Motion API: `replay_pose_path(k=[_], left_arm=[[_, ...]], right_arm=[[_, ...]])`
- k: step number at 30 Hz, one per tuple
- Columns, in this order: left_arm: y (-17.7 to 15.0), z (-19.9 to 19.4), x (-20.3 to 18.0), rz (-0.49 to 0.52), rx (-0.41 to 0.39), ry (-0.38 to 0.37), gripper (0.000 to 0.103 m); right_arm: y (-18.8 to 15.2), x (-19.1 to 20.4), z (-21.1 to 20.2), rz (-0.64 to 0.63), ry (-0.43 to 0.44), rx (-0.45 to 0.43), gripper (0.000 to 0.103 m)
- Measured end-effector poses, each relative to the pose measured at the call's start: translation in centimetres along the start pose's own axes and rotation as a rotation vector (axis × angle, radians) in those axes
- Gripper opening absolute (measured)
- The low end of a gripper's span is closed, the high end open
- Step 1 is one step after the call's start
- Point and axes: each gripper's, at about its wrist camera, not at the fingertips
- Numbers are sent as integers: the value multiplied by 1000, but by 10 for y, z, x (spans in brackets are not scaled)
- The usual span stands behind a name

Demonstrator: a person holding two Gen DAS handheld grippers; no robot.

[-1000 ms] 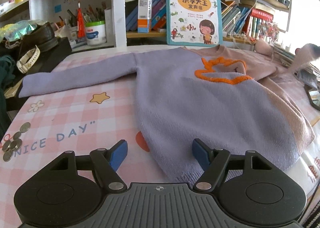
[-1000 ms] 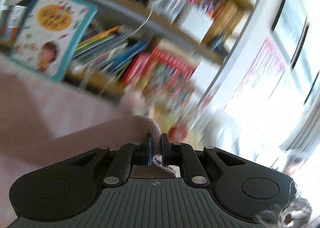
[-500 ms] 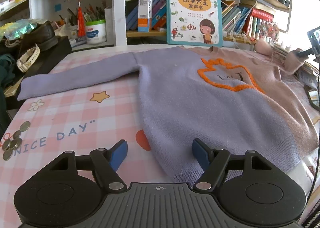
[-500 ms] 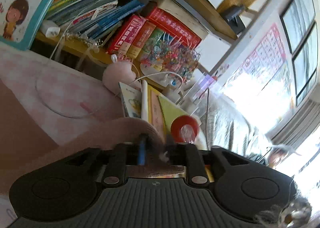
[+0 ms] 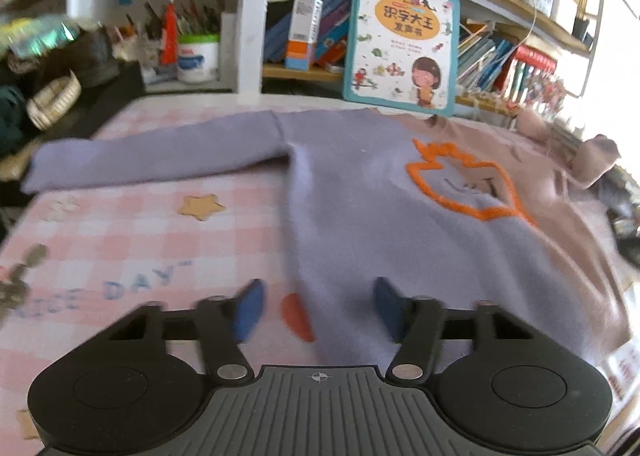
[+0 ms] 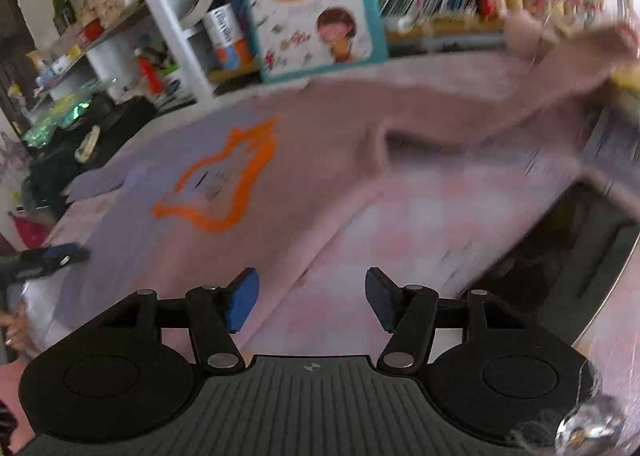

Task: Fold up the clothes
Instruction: 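Pull the pink sleeve outward with the right gripper to straighten it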

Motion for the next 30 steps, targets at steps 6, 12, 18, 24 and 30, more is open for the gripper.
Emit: replay_pose_path(k=[6, 12, 18, 24, 30], left_arm=[[-7, 0, 2, -94, -33, -45, 9], [-12, -17, 27, -221, -78, -19, 3], [-16, -18, 16, -143, -52, 18, 8], [-19, -21, 11, -115, -43, -14, 50], [-23, -18, -11, 43, -35, 55, 27]], right_arm=[[-28, 26, 9, -5, -6, -43, 14], [-19, 47, 21, -78, -42, -176, 8], [-14, 57, -10, -48, 19, -358, 7], [-17, 24, -2, 125, -49, -260, 40], [-31, 32, 20, 107, -73, -142, 37]])
Point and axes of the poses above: each gripper's, at about its wrist camera, not at the fingertips, and z roughly the way its jaws point, x to its left, y to its top, and after that the axes turned 1 degree about x, right-handed
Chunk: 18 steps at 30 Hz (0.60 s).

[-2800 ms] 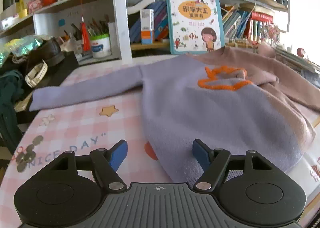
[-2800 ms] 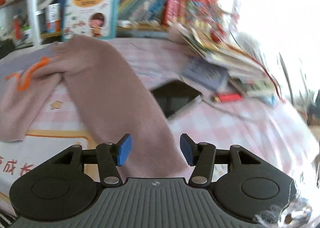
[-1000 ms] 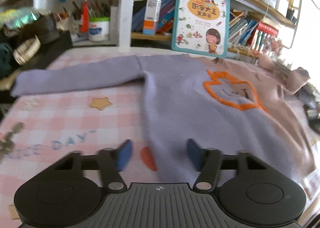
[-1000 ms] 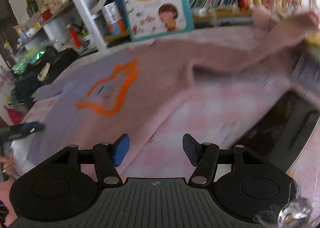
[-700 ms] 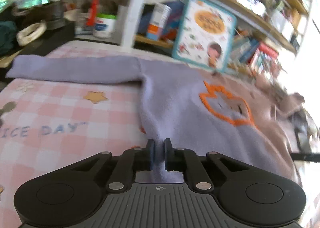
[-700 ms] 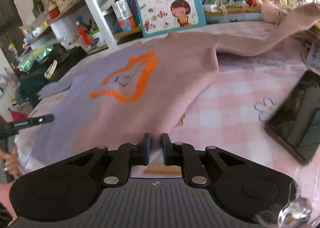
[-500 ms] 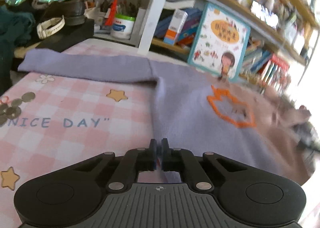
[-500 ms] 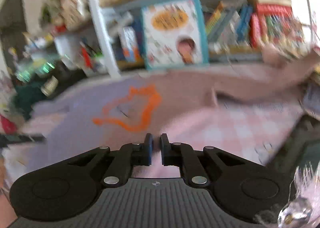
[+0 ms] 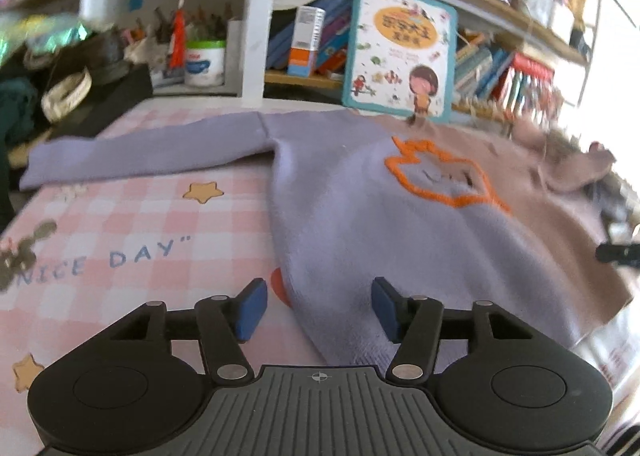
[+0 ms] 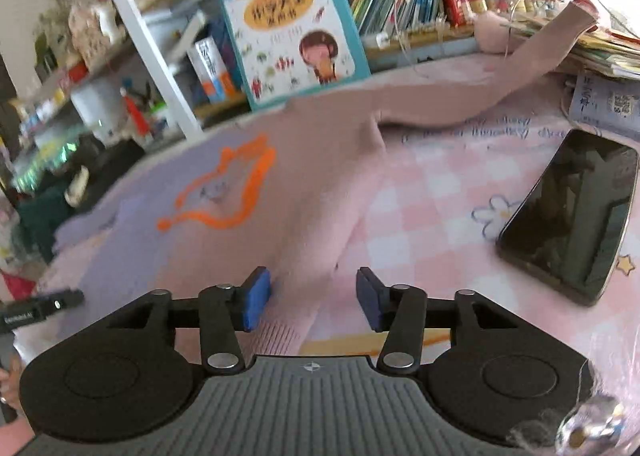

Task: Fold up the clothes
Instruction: 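Pull the pink sleeve outward with the right gripper to straighten it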

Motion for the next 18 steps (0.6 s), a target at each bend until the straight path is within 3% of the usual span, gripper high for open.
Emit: replay_pose_path(k=[2, 3, 8, 10, 11, 12, 14, 18], left_arm=[[2, 2, 3, 1, -2, 0, 11], [4, 3, 7, -10, -3, 2, 4], [13, 1, 15, 3, -21, 57, 4], [11, 2, 12, 22, -10, 64, 6], [10, 2, 11, 26, -3, 67, 10], [9, 3, 12, 26, 2, 69, 10], [7, 2, 17, -8, 4, 52, 13], [6, 0, 28, -94, 4, 0, 18]], right_arm=[[-3, 7, 1, -35, 9, -2, 17], [-4, 13, 1, -60, 14, -13, 14], [-5, 50, -19, -247, -44, -185, 12], [-6, 56, -20, -294, -84, -177, 15], [-6, 55, -21, -294, -74, -176, 22], [-8, 52, -25, -282, -41, -190, 32], [-7, 43, -34, -236, 28, -228, 42], [-1, 29, -29, -171, -76, -207, 39]])
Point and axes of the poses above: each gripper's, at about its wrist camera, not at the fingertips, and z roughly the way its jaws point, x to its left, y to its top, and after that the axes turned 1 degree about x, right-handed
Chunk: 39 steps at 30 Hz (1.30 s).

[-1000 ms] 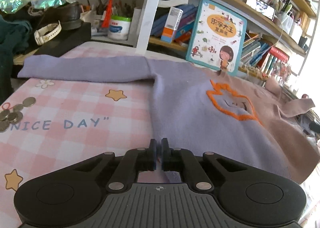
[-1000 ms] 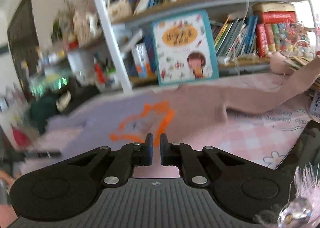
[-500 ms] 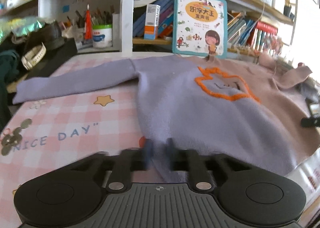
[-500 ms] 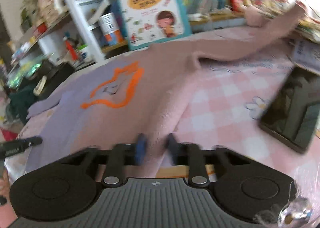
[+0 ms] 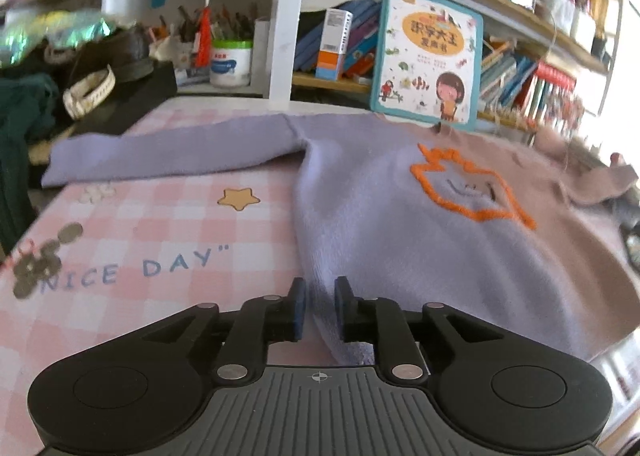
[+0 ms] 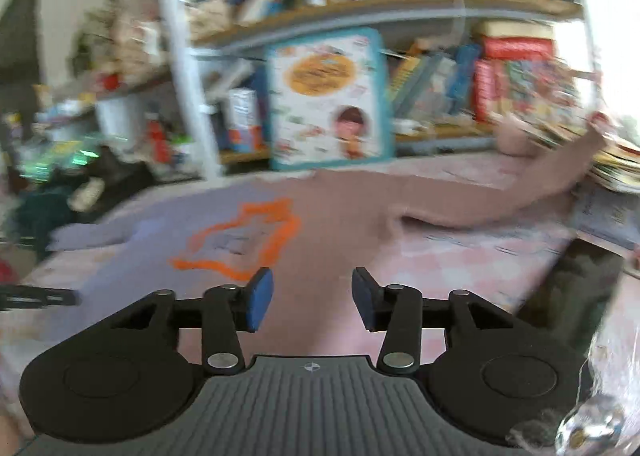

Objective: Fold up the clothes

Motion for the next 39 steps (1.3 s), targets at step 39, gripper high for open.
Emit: replay_pose_path(k=[39], left_arm=[[-11, -4, -5, -49, -27, 27, 6]], right_arm=[[-22, 4, 34, -106, -19, 149, 17]])
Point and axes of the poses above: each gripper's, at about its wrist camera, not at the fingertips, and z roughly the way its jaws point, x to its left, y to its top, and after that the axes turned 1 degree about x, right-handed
